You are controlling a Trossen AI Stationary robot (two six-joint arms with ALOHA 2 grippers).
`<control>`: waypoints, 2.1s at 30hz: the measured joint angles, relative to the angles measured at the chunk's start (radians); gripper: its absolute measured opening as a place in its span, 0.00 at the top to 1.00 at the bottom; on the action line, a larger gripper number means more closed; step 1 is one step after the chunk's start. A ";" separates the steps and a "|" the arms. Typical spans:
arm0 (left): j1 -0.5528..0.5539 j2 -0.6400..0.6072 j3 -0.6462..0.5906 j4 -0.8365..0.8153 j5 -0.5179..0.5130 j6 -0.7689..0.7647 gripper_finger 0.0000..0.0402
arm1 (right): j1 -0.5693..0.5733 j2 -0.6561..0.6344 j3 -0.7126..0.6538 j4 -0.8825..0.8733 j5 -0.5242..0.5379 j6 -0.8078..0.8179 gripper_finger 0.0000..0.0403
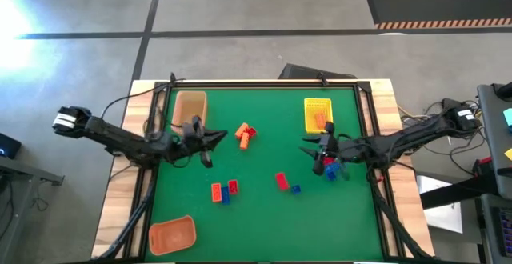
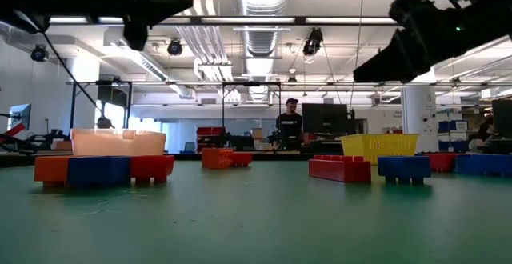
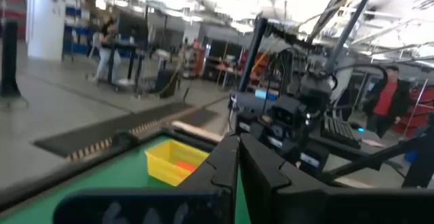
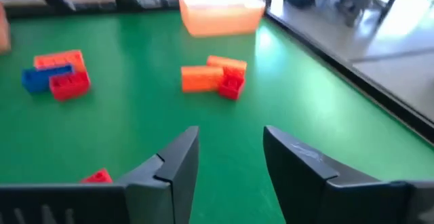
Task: Sort & place blocks by color
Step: Put the orange game piece into the yellow bin
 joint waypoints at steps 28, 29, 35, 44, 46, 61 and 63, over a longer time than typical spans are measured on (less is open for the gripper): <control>0.054 0.688 0.875 -1.608 -0.056 -0.874 1.00 | 0.000 -0.277 -0.173 0.057 -0.028 -0.026 0.75; 0.054 0.700 0.886 -1.606 -0.056 -0.871 1.00 | 0.001 -0.277 -0.173 0.056 -0.028 -0.026 0.75; 0.074 0.719 0.884 -1.599 -0.022 -0.856 0.95 | 0.004 -0.277 -0.173 0.057 -0.048 -0.025 0.76; 0.116 0.760 0.848 -1.514 -0.019 -0.852 0.62 | 0.004 -0.277 -0.173 0.058 -0.050 -0.026 0.76; 0.121 0.785 0.850 -1.500 -0.019 -0.849 0.55 | 0.004 -0.277 -0.173 0.058 -0.050 -0.026 0.76; 0.126 0.884 0.851 -1.459 0.008 -0.853 0.55 | 0.004 -0.275 -0.171 0.061 -0.052 -0.026 0.77; 0.126 0.884 0.850 -1.459 0.008 -0.853 0.62 | 0.004 -0.275 -0.171 0.061 -0.052 -0.026 0.77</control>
